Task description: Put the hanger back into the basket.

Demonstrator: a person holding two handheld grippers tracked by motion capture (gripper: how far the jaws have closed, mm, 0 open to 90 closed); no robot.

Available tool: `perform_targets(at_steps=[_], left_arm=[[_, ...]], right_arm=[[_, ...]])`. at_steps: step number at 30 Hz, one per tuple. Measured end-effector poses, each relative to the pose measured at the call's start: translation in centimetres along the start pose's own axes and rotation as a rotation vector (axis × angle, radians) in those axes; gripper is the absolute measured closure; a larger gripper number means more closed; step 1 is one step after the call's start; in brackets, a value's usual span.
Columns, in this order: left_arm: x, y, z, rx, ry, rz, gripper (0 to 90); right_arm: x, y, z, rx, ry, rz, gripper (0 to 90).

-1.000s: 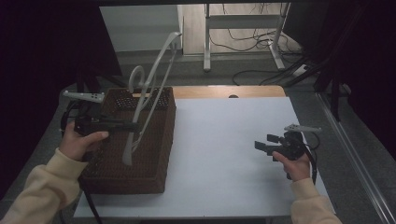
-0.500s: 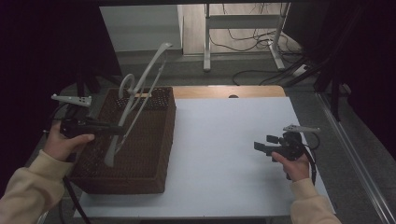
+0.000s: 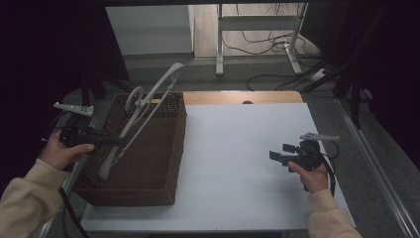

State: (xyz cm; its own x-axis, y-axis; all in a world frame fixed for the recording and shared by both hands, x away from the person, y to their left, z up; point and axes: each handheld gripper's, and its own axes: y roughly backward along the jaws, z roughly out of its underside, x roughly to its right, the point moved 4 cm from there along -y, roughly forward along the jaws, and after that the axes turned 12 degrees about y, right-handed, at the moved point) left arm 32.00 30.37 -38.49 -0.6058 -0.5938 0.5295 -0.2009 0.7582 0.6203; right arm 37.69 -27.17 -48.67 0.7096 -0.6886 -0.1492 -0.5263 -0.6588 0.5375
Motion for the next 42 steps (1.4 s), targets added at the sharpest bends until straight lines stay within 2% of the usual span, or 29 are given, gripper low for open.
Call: perform_targets(at_steps=[13, 17, 24, 29, 32, 36, 38, 39, 41, 42], left_arm=[[-3.0, 0.4, 1.7, -0.021, 0.059, -0.033, 82.2], [-3.5, 0.2, 2.3, -0.040, 0.066, -0.044, 82.2], [-4.2, -0.2, 3.4, -0.058, 0.073, -0.036, 82.1], [-4.6, -0.3, 4.4, -0.073, 0.062, -0.027, 82.1], [-5.0, -0.6, 4.8, -0.084, 0.081, -0.034, 82.0], [-5.6, -1.4, 5.0, -0.112, 0.104, -0.054, 81.7], [-5.9, -1.8, 5.0, -0.101, 0.104, -0.090, 80.6], [-6.1, -1.9, 4.9, -0.087, 0.108, -0.110, 76.5], [-6.1, -1.8, 4.6, -0.050, 0.125, -0.157, 50.2], [-6.0, -1.7, 4.4, -0.034, 0.127, -0.165, 44.4]], right_arm=[[0.6, -0.9, 0.3, -0.015, -0.005, -0.011, 20.2], [0.6, -1.1, 0.4, -0.026, -0.001, -0.014, 20.2], [0.6, -0.9, 0.3, -0.023, -0.003, -0.005, 20.3], [0.5, -1.3, 0.3, -0.032, 0.000, -0.008, 20.3], [0.4, -1.4, 0.3, -0.036, 0.002, -0.011, 20.3], [0.3, -1.5, 0.3, -0.038, 0.005, -0.012, 20.3], [0.3, -1.5, 0.3, -0.038, 0.006, -0.012, 20.3], [0.3, -1.5, 0.3, -0.038, 0.007, -0.012, 20.3], [0.3, -1.4, 0.3, -0.039, 0.006, -0.011, 20.2], [0.3, -1.3, 0.3, -0.038, 0.005, -0.011, 20.2]])
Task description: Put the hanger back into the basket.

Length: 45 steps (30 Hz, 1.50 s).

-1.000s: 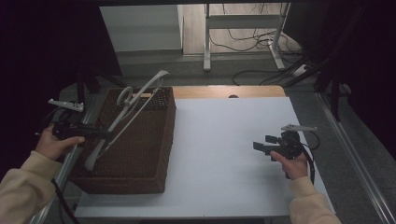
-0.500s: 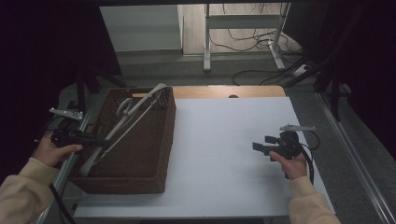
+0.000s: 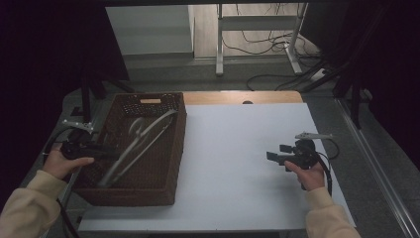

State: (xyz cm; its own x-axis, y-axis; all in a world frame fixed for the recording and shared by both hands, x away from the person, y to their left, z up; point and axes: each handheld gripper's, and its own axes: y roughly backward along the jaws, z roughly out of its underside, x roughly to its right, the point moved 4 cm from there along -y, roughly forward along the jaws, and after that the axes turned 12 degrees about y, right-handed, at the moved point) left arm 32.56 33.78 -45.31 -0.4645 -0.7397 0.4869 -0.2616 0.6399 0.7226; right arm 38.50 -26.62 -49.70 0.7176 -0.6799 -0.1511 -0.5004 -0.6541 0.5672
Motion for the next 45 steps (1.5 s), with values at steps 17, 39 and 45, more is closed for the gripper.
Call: perform_targets(at_steps=[17, 39, 45], left_arm=[[4.8, -0.5, -1.2, 0.156, -0.116, -0.067, 18.4], [7.8, 0.8, 1.1, 0.207, -0.160, -0.310, 16.0], [10.6, -1.0, 1.5, 0.204, -0.201, -0.163, 14.9]], right_arm=[[0.0, 0.4, -0.1, 0.006, -0.001, 0.002, 20.0], [-0.3, 0.8, -0.6, 0.036, 0.012, -0.002, 19.9], [-0.6, 0.8, -0.6, 0.039, 0.019, -0.005, 19.9]])
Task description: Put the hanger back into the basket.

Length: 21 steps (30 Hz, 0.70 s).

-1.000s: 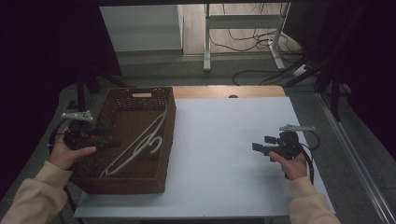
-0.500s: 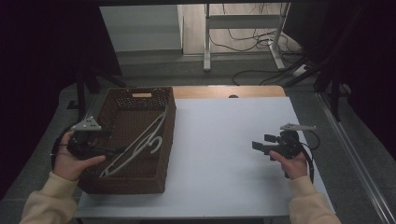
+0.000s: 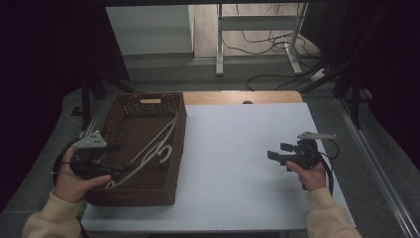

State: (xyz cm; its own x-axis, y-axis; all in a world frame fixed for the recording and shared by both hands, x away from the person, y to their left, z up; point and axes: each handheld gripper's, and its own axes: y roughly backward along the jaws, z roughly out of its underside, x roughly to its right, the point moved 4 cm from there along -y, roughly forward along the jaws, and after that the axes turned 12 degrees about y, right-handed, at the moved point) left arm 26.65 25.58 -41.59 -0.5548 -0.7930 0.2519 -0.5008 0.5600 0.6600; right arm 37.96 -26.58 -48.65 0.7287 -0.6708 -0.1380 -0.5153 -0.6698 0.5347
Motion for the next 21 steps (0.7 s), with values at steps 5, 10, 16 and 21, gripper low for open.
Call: perform_targets(at_steps=[5, 10, 16, 21], left_arm=[[2.1, -1.7, 0.2, 0.008, -0.025, 0.048, 14.8], [2.8, -3.2, 0.4, 0.005, -0.013, 0.046, 14.7], [2.4, -4.5, 0.7, 0.013, 0.032, 0.024, 14.9], [2.3, -4.8, 0.9, 0.014, 0.033, 0.017, 15.0]], right_arm=[[-0.7, 0.7, -0.1, 0.012, 0.033, -0.003, 19.8], [-1.4, 1.5, 0.0, 0.021, 0.086, 0.011, 19.8], [-2.2, 1.8, 0.1, 0.000, 0.160, 0.033, 19.2], [-2.2, 2.4, -0.3, -0.010, 0.204, 0.067, 18.7]])
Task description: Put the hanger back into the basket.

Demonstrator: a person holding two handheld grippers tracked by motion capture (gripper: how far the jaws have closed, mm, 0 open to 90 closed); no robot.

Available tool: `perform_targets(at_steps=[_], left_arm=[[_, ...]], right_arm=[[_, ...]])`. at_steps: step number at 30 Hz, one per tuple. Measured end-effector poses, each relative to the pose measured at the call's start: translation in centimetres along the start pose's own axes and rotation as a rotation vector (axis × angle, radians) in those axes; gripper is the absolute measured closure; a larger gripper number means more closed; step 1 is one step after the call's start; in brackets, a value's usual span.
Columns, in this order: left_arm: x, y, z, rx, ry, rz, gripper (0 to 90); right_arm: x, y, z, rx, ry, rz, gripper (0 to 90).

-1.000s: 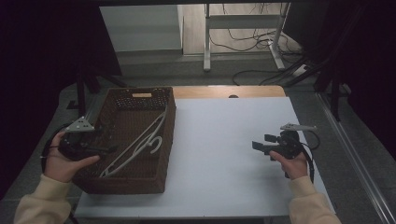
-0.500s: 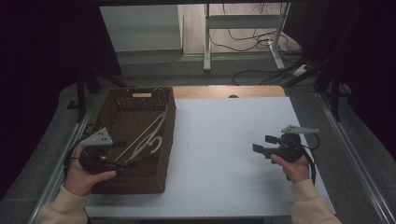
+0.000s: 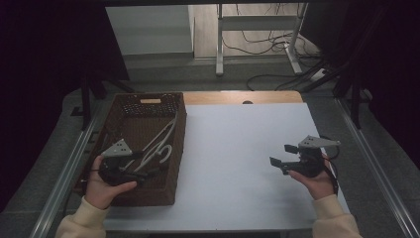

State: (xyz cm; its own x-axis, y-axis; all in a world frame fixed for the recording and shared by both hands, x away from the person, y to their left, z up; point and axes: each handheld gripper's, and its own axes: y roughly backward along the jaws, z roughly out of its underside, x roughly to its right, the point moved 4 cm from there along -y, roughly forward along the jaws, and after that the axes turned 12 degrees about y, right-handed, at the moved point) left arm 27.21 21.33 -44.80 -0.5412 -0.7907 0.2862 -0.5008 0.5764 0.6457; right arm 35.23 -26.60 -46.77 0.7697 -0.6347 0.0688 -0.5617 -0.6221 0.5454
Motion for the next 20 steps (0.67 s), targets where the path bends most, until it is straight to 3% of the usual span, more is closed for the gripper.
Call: perform_targets(at_steps=[7, 20], left_arm=[[0.0, -0.4, 0.2, -0.007, -0.002, -0.001, 15.0], [-0.2, -0.5, 0.4, -0.009, -0.001, -0.004, 15.0]], right_arm=[[0.2, 1.1, -0.5, 0.009, 0.018, 0.033, 18.6], [0.2, 1.1, -0.6, 0.012, 0.015, 0.024, 18.3]])
